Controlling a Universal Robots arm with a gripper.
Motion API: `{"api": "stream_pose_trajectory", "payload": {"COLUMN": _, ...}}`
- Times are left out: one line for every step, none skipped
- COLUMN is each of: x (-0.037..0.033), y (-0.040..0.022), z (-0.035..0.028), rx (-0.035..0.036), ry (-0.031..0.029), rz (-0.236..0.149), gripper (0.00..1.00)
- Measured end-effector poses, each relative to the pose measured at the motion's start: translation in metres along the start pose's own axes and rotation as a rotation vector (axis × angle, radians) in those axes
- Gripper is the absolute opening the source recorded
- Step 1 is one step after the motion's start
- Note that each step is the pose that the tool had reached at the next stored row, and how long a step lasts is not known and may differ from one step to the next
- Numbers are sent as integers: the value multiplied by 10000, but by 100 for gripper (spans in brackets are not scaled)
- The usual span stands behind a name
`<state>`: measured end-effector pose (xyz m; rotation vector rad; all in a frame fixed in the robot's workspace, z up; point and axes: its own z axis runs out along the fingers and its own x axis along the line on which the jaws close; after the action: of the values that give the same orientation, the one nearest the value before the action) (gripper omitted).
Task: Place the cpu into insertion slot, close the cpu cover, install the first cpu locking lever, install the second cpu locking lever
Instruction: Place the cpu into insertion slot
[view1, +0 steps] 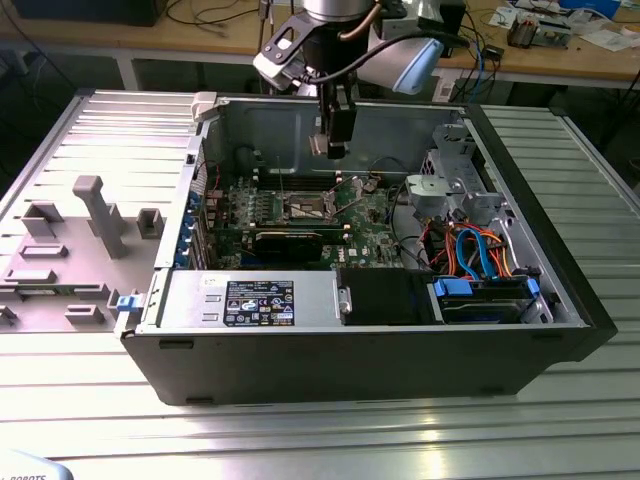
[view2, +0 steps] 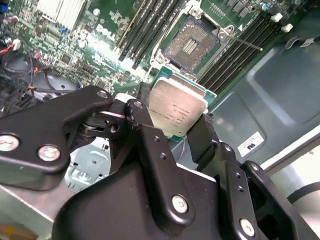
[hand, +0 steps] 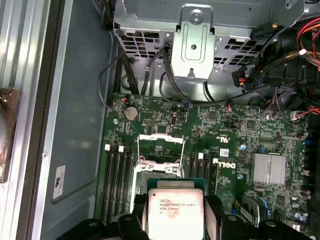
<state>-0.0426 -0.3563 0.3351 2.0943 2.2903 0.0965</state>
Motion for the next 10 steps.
{"api": "stream_pose_trajectory", "payload": {"x": 0, "y": -3, "z": 24, "rx": 2, "ry": -6, "rz": 104, "gripper": 54}}
{"api": "stream_pose_trajectory", "payload": {"x": 0, "y": -4, "z": 43, "rx": 1, "ry": -14, "rz": 214, "gripper": 54}}
{"api": "stream_pose_trajectory", "payload": {"x": -1, "y": -6, "z": 74, "rx": -1, "ry": -30, "rz": 408, "gripper": 54}}
{"api": "stream_pose_trajectory", "payload": {"x": -1, "y": -9, "z": 113, "rx": -4, "ry": -39, "rz": 552, "gripper": 54}}
{"api": "stream_pose_trajectory", "payload": {"x": -1, "y": -11, "z": 130, "rx": -4, "ry": -40, "rz": 568, "gripper": 54}}
{"api": "stream_pose_trajectory", "payload": {"x": -2, "y": -13, "z": 141, "rx": -4, "ry": -40, "rz": 573, "gripper": 54}}
{"api": "stream_pose_trajectory", "payload": {"x": -2, "y": -13, "z": 153, "rx": -5, "ry": -41, "rz": 574, "gripper": 54}}
{"api": "stream_pose_trajectory", "payload": {"x": -2, "y": -13, "z": 152, "rx": -3, "ry": -43, "rz": 574, "gripper": 54}}
{"api": "stream_pose_trajectory", "payload": {"x": -2, "y": -14, "z": 158, "rx": -4, "ry": -41, "rz": 575, "gripper": 54}}
{"api": "stream_pose_trajectory", "payload": {"x": -2, "y": -15, "z": 163, "rx": -4, "ry": -41, "rz": 575, "gripper": 54}}
